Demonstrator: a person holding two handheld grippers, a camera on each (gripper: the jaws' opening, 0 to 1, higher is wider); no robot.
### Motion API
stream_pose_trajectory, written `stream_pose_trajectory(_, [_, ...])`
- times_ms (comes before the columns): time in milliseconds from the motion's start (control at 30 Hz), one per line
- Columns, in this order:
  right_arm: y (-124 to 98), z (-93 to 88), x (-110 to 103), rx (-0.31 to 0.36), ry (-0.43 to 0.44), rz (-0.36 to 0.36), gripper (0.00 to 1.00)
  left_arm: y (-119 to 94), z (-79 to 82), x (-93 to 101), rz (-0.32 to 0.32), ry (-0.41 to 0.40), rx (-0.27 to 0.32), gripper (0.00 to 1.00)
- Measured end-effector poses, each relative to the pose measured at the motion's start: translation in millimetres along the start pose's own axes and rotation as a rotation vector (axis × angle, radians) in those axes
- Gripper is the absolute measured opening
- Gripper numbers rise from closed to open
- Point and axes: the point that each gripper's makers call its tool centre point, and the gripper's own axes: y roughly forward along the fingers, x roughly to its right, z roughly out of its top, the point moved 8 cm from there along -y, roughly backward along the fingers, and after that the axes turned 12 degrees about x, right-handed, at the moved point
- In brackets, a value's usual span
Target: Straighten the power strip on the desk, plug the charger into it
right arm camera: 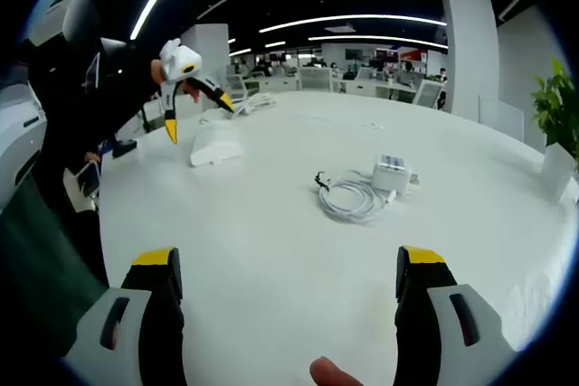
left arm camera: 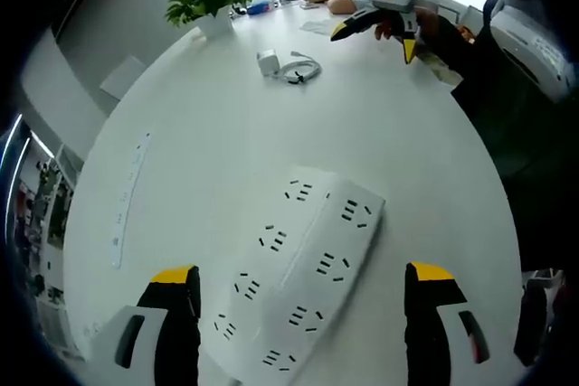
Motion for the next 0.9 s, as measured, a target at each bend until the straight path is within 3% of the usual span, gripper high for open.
stream_pose_trajectory(900, [-1.6, -5.7, -0.8, -0.013, 0.013, -0.011, 0.98, 17.5, -0.1, -2.2, -0.130, 0.085, -0.045, 0.94])
